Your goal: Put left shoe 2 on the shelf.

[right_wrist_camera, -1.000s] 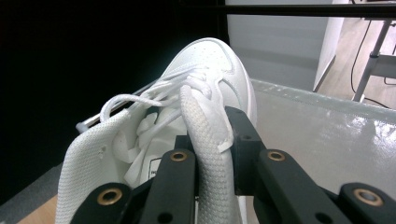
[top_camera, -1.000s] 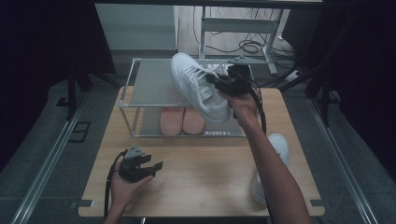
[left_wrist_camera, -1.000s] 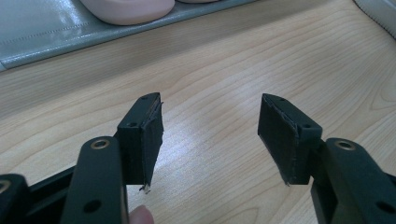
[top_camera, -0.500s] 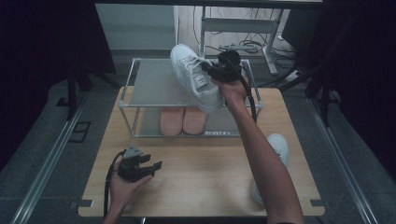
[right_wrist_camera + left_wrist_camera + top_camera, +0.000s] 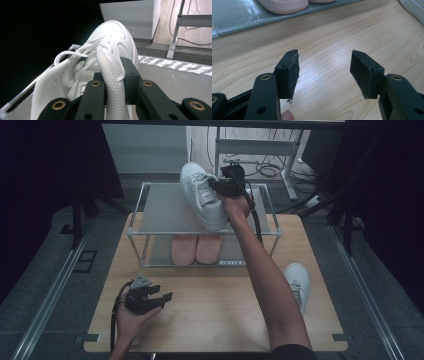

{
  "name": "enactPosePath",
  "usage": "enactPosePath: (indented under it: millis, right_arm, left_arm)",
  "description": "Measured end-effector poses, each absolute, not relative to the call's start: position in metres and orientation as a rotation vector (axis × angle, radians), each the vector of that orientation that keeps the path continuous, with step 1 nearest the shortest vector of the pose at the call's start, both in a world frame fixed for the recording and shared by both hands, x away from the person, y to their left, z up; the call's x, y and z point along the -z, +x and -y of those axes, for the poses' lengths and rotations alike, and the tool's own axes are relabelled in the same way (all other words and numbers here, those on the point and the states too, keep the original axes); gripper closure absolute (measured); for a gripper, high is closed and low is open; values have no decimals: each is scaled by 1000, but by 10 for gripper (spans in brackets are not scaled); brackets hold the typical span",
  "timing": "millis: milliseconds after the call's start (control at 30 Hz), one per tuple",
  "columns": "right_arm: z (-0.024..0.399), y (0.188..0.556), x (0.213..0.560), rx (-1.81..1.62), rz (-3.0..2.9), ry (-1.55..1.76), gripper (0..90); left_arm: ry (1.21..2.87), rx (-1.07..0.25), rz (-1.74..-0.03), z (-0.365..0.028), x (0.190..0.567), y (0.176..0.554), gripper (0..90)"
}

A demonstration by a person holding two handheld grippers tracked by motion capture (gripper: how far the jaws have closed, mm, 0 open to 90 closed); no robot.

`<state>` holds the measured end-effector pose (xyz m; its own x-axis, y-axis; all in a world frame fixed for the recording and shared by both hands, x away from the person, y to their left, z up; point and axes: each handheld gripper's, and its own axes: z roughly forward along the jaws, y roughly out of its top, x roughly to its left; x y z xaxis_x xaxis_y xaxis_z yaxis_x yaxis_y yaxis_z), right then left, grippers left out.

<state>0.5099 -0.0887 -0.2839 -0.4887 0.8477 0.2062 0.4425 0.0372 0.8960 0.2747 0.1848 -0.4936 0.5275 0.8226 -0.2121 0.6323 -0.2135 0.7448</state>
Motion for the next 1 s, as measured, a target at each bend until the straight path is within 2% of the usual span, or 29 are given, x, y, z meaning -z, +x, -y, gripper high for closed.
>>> enactPosePath:
  millis: [767, 867, 1000]
  right_arm:
    - [64, 541, 313, -1371, -1798, 1512, 796]
    - [63, 541, 321, -1351, -1825, 1513, 742]
    - [71, 538, 322, -1383, -1847, 1471, 602]
  left_arm:
    - [1932, -288, -1187, -188, 494, 276, 408]
    - [1935, -288, -1186, -188, 495, 276, 408]
    - [1939, -288, -1186, -188, 495, 276, 408]
